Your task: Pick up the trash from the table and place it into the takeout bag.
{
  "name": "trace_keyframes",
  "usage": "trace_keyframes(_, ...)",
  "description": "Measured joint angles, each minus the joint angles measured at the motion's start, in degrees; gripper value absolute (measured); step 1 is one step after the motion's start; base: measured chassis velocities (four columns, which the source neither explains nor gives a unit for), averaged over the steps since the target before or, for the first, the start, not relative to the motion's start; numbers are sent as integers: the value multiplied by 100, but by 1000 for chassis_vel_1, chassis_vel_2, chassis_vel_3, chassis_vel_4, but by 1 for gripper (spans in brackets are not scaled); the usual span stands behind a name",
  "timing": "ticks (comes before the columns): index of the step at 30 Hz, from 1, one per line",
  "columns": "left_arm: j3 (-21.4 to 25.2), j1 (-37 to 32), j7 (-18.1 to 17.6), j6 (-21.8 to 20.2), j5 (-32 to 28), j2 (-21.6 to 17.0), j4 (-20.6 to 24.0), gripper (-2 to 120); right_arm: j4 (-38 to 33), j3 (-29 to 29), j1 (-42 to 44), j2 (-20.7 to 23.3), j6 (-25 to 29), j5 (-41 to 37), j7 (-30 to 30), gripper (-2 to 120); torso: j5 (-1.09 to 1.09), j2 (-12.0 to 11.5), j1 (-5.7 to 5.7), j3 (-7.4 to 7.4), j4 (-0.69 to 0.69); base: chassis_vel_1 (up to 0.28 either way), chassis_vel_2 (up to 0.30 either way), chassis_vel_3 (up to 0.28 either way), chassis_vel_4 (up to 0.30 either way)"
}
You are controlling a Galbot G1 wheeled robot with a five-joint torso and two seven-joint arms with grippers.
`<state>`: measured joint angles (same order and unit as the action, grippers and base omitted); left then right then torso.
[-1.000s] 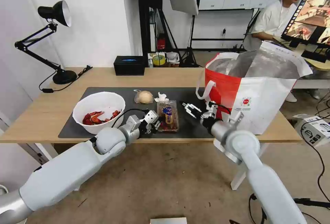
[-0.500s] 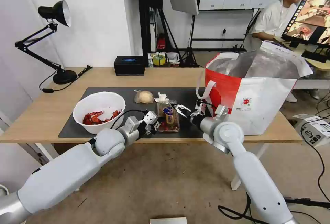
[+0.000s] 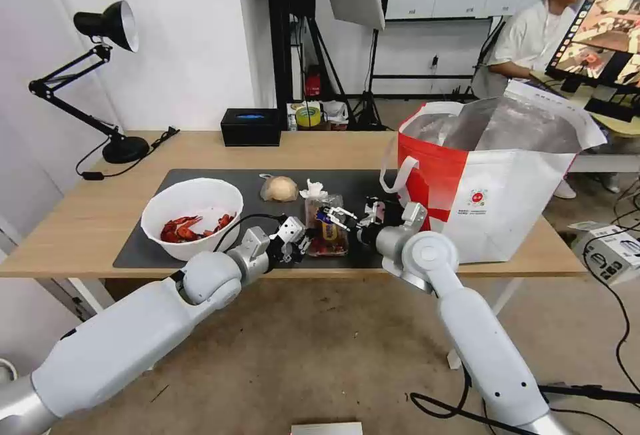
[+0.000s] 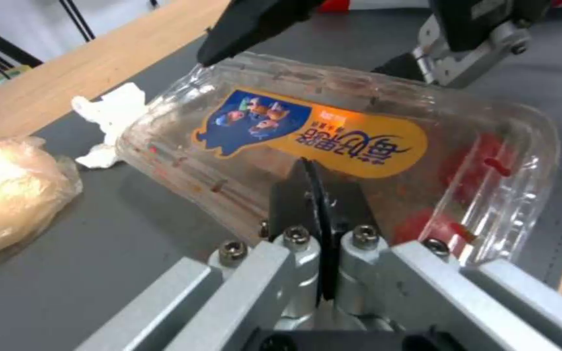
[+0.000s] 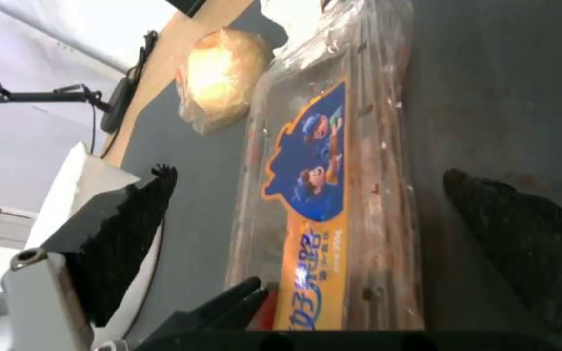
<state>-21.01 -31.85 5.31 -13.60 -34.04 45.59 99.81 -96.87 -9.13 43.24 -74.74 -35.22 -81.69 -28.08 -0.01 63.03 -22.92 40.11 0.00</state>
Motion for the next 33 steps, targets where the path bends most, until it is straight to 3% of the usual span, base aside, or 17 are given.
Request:
trace_keyframes(16, 47, -94, 36, 132, -11, -70, 128, 0, 463, 141, -440, -308, -139, -1, -368, 100, 0, 0, 0, 0, 0, 0, 0, 0, 0)
trace_keyframes(23, 71, -99, 51, 166, -14, -114, 170, 0, 495, 164, -433, -389, -176, 4, -435, 95, 0, 0, 1, -1, 0, 0, 0, 0, 0)
trace_keyframes(33, 93, -141, 55, 179, -15, -157, 247, 0, 495, 176, -380, -369, -183, 20, -452, 55, 1, 0, 1, 0, 0, 0, 0, 0, 0)
